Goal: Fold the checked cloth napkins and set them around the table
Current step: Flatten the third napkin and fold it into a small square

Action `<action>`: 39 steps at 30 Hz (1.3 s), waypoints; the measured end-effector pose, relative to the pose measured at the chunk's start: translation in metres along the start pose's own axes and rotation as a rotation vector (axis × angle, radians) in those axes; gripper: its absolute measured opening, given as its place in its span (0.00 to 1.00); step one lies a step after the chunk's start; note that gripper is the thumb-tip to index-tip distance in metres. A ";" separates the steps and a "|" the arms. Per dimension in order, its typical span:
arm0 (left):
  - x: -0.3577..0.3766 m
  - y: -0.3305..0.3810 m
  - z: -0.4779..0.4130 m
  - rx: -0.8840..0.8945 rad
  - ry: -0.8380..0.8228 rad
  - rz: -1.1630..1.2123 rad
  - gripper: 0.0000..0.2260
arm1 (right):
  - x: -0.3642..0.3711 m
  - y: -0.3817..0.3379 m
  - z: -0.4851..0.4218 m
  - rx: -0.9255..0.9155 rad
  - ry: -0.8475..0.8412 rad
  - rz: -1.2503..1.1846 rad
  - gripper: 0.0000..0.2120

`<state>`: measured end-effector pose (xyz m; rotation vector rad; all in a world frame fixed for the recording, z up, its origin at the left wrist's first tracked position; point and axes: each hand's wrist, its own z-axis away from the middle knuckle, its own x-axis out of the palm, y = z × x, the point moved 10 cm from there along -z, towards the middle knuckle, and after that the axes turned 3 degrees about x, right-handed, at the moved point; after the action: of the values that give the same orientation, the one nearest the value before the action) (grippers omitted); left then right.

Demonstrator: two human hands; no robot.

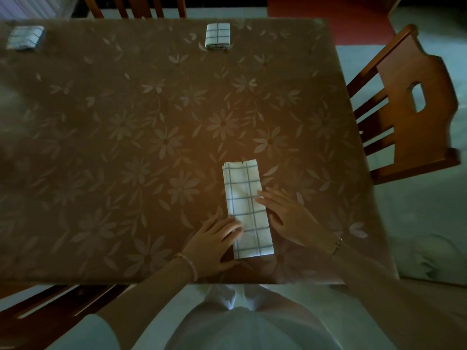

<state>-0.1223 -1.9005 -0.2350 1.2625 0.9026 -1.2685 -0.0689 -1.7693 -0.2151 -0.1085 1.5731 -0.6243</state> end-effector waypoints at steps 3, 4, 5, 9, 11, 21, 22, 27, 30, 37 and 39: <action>-0.006 0.006 -0.002 -0.013 0.032 -0.019 0.28 | 0.007 -0.008 0.020 -0.058 -0.023 0.040 0.28; -0.008 0.008 -0.002 -0.012 0.047 -0.021 0.26 | 0.011 -0.008 0.025 -0.072 -0.037 0.049 0.30; -0.010 0.010 -0.002 -0.014 0.065 -0.020 0.25 | 0.014 -0.007 0.029 -0.074 -0.051 0.050 0.30; -0.020 0.013 -0.003 -0.046 0.140 0.024 0.23 | 0.019 -0.001 0.031 -0.043 -0.062 0.004 0.30; -0.022 0.014 -0.004 -0.046 0.131 0.010 0.25 | 0.018 0.001 0.029 -0.033 -0.073 -0.014 0.31; -0.047 -0.005 -0.003 -0.183 0.294 0.273 0.16 | 0.018 0.006 0.023 0.006 -0.148 -0.048 0.31; -0.051 -0.009 -0.003 -0.210 0.310 0.322 0.16 | 0.017 0.007 0.022 0.017 -0.146 -0.069 0.31; -0.049 -0.028 -0.002 -0.282 0.295 0.434 0.20 | 0.008 0.008 0.015 0.073 -0.026 -0.145 0.17; -0.043 -0.033 -0.005 -0.227 0.249 0.335 0.26 | 0.005 0.016 0.014 0.151 0.041 -0.194 0.18; -0.041 -0.057 -0.016 -0.303 0.324 0.191 0.17 | 0.003 0.026 0.015 0.272 0.130 -0.288 0.24; -0.045 -0.064 -0.017 -0.365 0.406 0.276 0.13 | -0.002 0.029 0.012 0.341 0.118 -0.353 0.17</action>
<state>-0.1886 -1.8678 -0.2048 1.3125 1.1405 -0.6036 -0.0482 -1.7482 -0.2256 -0.0950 1.5494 -1.1857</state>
